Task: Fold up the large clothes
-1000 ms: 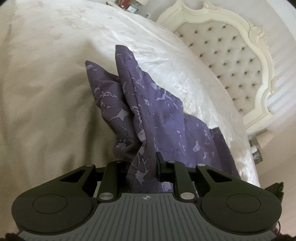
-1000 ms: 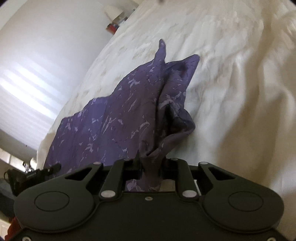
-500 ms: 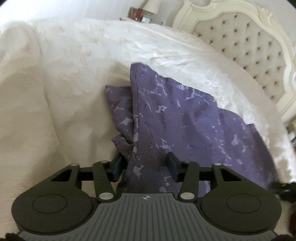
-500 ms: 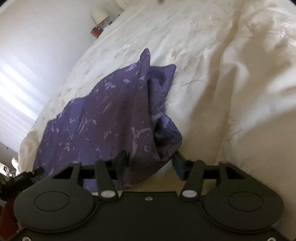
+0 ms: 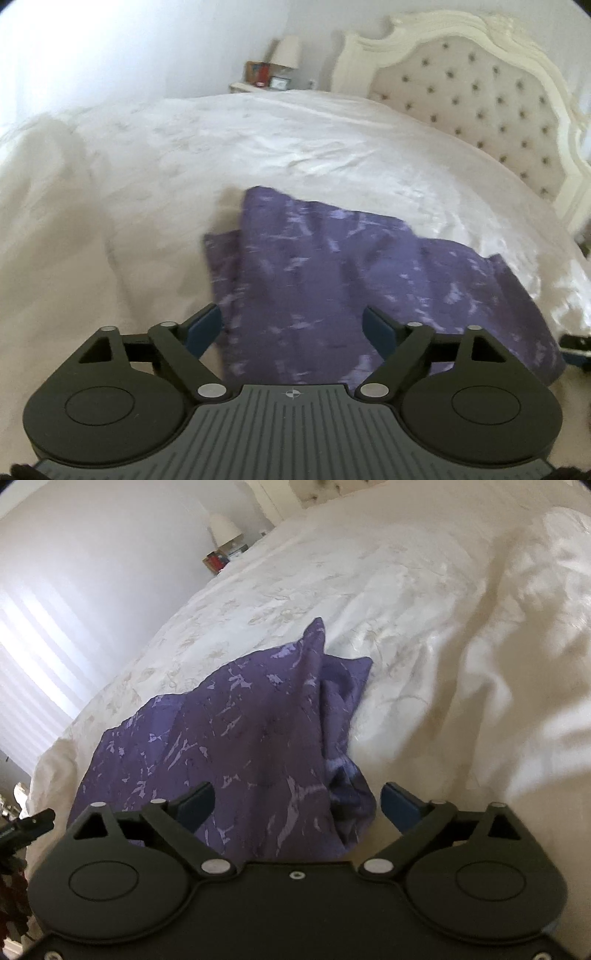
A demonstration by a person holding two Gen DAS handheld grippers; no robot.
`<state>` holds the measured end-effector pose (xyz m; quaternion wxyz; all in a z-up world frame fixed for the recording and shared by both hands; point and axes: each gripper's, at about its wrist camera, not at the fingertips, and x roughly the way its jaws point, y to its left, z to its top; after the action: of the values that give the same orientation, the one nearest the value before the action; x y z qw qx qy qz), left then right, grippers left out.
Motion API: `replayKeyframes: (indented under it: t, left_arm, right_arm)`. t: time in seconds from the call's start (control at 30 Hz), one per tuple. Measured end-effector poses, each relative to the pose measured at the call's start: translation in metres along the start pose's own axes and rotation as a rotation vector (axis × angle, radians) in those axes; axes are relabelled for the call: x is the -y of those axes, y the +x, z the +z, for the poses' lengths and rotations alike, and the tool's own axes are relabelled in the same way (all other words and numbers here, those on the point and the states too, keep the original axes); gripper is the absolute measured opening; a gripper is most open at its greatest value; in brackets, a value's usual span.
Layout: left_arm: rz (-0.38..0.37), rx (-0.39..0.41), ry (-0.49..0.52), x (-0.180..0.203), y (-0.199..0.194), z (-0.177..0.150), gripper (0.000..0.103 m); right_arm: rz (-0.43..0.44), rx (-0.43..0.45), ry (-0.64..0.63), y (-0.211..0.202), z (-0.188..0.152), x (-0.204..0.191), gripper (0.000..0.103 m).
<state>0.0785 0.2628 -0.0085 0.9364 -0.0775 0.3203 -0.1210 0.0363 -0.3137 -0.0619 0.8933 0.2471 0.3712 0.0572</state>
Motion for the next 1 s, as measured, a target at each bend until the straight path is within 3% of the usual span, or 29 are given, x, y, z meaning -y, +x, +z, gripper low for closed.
replayKeyframes:
  t: [0.17,0.5,0.83,1.0]
  left_arm:
    - [-0.049,-0.004,0.034,0.029,0.011,0.005,0.096]
    - [-0.107,-0.010,0.060,0.084,0.047,0.014,0.103]
    - [-0.076,-0.045,0.084,0.109,0.085,0.017,0.103]
    - [-0.043,-0.057,0.080,0.113,0.103,0.025,0.103]
  right_arm:
    - [0.010,-0.016,-0.024,0.016,0.014,-0.001,0.101]
    - [0.060,-0.113,0.023,0.061,0.033,0.013,0.102]
    - [0.193,-0.165,0.038,0.099,0.035,0.023,0.103]
    - [0.250,-0.150,0.072,0.106,0.030,0.034,0.103]
